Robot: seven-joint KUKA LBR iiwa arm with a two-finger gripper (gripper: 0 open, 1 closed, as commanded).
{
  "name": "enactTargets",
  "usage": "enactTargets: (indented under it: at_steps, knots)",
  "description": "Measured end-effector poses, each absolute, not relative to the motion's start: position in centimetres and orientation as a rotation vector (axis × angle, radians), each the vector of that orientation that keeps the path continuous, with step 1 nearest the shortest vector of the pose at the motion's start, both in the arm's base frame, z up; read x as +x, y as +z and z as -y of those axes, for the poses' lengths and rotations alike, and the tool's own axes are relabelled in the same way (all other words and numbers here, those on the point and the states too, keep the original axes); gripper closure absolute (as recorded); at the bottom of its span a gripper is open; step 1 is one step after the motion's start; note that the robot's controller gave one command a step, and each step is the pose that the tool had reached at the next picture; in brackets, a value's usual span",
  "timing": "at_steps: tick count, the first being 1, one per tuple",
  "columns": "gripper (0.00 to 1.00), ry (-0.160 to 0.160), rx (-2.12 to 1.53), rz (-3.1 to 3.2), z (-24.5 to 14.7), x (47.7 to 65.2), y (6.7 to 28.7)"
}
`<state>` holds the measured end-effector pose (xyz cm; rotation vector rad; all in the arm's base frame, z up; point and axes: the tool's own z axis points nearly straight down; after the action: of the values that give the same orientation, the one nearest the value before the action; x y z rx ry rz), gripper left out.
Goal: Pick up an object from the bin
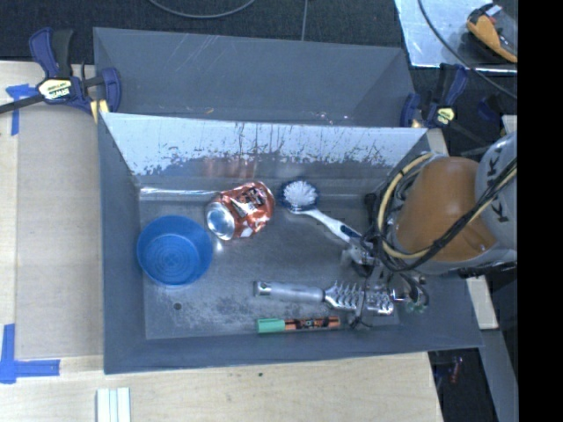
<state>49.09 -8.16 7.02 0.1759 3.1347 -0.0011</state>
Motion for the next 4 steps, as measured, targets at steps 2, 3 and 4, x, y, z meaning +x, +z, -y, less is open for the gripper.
enactTargets:
  at_steps: [2,3,4]
  knots:
    - [0.0,0.0,0.026,-3.141,7.1,48.5,10.0]
    - [0.0,0.002,0.501,-3.09,8.2,48.2,7.0]
    - [1.0,-0.002,0.235,-3.128,7.8,48.5,7.0]
